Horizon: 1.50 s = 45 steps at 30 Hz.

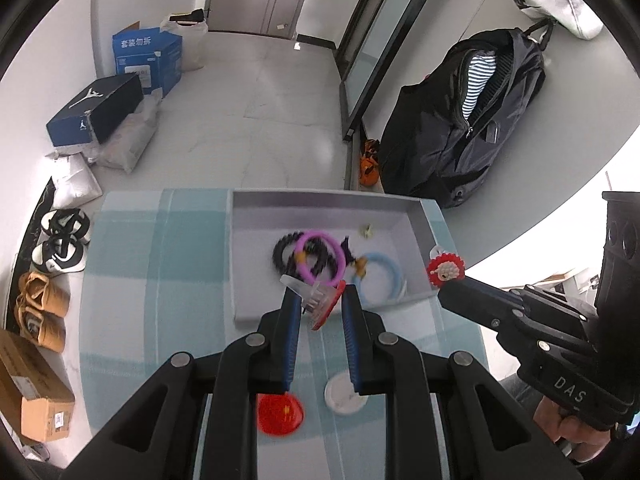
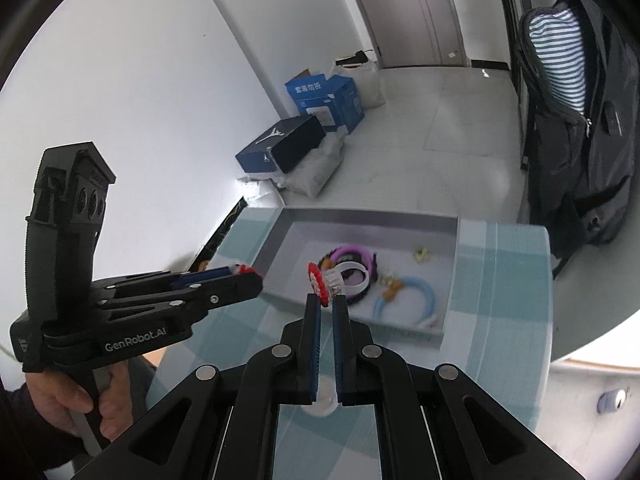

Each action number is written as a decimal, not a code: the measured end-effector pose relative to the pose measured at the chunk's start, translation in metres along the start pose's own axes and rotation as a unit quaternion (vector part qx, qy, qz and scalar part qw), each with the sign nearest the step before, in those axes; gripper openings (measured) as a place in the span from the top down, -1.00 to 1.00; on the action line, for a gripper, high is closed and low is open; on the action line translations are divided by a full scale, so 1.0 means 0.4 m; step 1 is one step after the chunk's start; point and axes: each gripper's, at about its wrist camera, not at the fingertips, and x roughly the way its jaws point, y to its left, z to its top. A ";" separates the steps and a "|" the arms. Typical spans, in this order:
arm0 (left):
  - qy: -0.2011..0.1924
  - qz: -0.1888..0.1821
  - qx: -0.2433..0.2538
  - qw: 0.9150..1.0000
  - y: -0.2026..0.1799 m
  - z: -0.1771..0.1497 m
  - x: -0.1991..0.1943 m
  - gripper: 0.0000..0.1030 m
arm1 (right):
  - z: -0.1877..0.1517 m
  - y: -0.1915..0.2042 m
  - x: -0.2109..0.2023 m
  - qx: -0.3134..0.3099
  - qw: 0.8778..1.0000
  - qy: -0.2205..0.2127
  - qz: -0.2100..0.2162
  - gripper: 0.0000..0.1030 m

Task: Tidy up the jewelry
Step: 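Carry both held charms over the grey box, then open both tools to drop the charms into the grey box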

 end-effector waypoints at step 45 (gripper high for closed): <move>0.026 -0.040 -0.009 0.999 0.009 0.105 0.118 -0.19 | 0.065 -0.110 0.120 0.057 0.998 0.032 -0.011 0.35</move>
